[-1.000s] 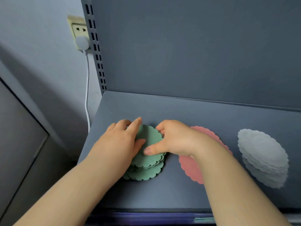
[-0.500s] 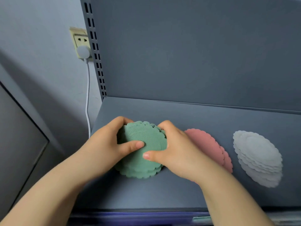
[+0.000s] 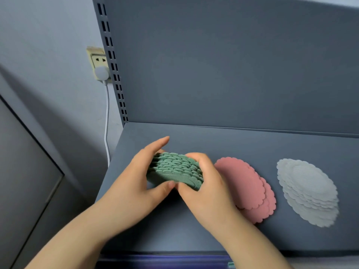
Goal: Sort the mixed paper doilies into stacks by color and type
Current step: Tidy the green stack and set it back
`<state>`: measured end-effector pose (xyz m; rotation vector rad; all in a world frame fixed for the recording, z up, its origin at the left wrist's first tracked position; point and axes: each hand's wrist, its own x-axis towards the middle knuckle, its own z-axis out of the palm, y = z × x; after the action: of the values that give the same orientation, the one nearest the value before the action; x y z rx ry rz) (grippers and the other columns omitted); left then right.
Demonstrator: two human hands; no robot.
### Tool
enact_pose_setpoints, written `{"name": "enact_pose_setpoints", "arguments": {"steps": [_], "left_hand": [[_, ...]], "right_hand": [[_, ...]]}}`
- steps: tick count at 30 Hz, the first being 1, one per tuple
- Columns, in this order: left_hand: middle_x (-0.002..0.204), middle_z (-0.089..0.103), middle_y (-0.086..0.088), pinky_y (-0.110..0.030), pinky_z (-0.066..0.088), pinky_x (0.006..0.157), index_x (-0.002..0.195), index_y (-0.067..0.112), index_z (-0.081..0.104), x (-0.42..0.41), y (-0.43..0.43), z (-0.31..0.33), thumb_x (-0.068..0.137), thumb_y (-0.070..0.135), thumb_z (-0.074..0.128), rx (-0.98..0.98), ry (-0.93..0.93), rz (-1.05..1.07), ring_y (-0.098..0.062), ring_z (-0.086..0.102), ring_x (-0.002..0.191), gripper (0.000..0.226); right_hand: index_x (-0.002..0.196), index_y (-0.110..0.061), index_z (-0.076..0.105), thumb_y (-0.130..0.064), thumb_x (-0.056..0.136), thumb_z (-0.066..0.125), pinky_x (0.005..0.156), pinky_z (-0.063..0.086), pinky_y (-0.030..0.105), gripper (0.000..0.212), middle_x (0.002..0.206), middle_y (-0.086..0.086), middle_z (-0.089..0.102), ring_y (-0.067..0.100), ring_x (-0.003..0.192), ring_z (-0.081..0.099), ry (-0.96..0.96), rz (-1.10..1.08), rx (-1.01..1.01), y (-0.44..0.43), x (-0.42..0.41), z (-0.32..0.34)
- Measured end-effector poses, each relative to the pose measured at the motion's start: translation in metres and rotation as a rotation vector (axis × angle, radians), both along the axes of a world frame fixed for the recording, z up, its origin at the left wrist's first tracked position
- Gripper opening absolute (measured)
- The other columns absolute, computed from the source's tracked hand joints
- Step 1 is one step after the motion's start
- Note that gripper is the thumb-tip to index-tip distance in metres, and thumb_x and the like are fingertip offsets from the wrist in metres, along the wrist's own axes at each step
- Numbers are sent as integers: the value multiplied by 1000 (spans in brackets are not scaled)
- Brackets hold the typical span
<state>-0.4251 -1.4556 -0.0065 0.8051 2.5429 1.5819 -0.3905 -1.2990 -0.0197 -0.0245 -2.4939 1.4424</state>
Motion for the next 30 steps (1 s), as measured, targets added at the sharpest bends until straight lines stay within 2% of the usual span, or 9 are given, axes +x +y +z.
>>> {"name": "enact_pose_setpoints", "arguments": {"steps": [4, 7, 11, 14, 18, 20, 25, 28, 30], "left_hand": [[126, 50, 23, 0, 32, 90, 135, 40, 34, 3, -4, 1, 77, 12, 72, 67, -42, -5, 12, 44, 118, 75], [126, 51, 24, -16, 38, 98, 131, 42, 40, 5, -3, -1, 77, 2, 70, 143, -93, 27, 7, 45, 120, 74], [136, 29, 31, 3, 21, 94, 136, 47, 23, 3, -6, 1, 76, 3, 70, -29, 8, -111, 16, 23, 128, 88], [139, 23, 30, 6, 18, 93, 135, 50, 17, -1, -1, -1, 79, -4, 65, 2, -45, -50, 21, 19, 126, 91], [132, 32, 26, 1, 24, 96, 134, 49, 20, -3, 4, -4, 82, -3, 61, 6, -102, -87, 15, 30, 124, 85], [130, 40, 18, -6, 30, 97, 134, 47, 24, -4, 3, -4, 81, -11, 57, 56, -139, -65, 7, 38, 122, 85], [132, 29, 28, 8, 19, 88, 131, 51, 19, 3, 8, -12, 81, -2, 59, -9, -68, -22, 21, 24, 122, 84], [128, 39, 19, 5, 22, 90, 131, 45, 24, 5, 7, -12, 80, -7, 58, -28, 2, 25, 15, 34, 119, 81], [124, 39, 23, 6, 21, 88, 124, 46, 28, 5, 8, -14, 76, -10, 59, -67, 108, 68, 20, 33, 115, 80]], "right_hand": [[108, -49, 43, -13, 73, 69, 87, 46, 21, 56, 112, -18, 56, -1, 105, 54, 5, 36, -25, -5, 4, -4], [114, -49, 39, -10, 72, 69, 92, 41, 16, 64, 120, -19, 52, -1, 112, 50, 92, 11, -2, -9, 6, -3], [112, -46, 42, -22, 74, 69, 91, 37, 11, 53, 117, -20, 51, -6, 109, 46, 38, 48, 74, -2, 3, 0], [122, -43, 36, -25, 75, 68, 91, 30, 2, 60, 122, -20, 45, -12, 110, 39, -2, 40, 89, 3, 1, 1], [125, -44, 33, -15, 76, 63, 99, 37, 21, 64, 126, -17, 46, -4, 117, 42, -17, 61, 18, -1, 4, 1], [122, -48, 34, -13, 77, 59, 99, 38, 23, 62, 126, -18, 46, -3, 117, 42, -42, 91, -20, 2, 5, 2], [119, -53, 26, -14, 79, 60, 93, 24, 0, 65, 125, -28, 36, -14, 116, 32, 13, 103, 59, 1, 7, 5], [124, -50, 26, -11, 80, 59, 94, 25, 1, 67, 128, -25, 37, -11, 120, 32, 7, 107, 27, 3, 8, 5], [131, -40, 29, -8, 79, 57, 95, 21, 1, 66, 130, -20, 37, -11, 120, 30, 29, 93, 69, 3, 9, 6]]}}
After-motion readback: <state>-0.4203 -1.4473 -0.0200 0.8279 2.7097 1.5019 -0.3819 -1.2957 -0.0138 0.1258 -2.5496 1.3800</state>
